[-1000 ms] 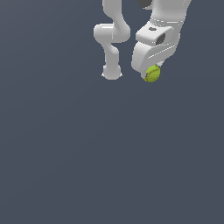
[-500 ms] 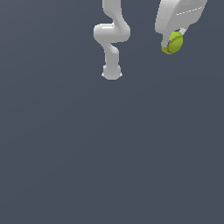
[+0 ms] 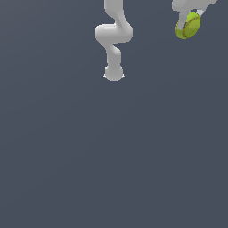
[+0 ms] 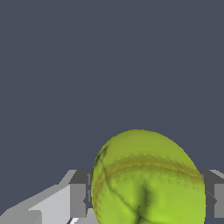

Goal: Pick up the object and move it to a goal position.

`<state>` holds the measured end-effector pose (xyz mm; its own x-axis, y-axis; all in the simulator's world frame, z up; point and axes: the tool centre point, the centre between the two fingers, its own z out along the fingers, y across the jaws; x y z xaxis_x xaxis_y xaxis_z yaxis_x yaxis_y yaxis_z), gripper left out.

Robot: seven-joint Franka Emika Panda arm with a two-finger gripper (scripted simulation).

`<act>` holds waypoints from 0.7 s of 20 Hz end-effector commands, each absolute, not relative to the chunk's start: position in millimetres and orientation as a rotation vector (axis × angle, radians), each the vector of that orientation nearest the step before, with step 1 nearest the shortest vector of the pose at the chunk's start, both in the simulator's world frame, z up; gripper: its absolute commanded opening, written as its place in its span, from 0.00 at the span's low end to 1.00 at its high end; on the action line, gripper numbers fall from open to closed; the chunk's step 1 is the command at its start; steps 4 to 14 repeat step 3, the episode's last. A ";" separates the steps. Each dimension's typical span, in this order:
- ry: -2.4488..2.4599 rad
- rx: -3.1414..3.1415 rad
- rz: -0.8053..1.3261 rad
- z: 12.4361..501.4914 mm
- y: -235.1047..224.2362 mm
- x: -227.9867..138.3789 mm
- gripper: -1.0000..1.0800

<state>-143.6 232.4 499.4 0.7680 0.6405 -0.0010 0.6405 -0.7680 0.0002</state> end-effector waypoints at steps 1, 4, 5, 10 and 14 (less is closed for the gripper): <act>1.069 2.954 0.000 504.2 235.0 -144.9 0.00; 1.069 2.954 0.000 505.0 235.6 -145.2 0.00; 1.069 2.954 0.000 505.0 235.6 -145.2 0.00; 1.069 2.954 0.000 505.0 235.6 -145.2 0.00; 1.069 2.954 0.000 505.0 235.6 -145.2 0.00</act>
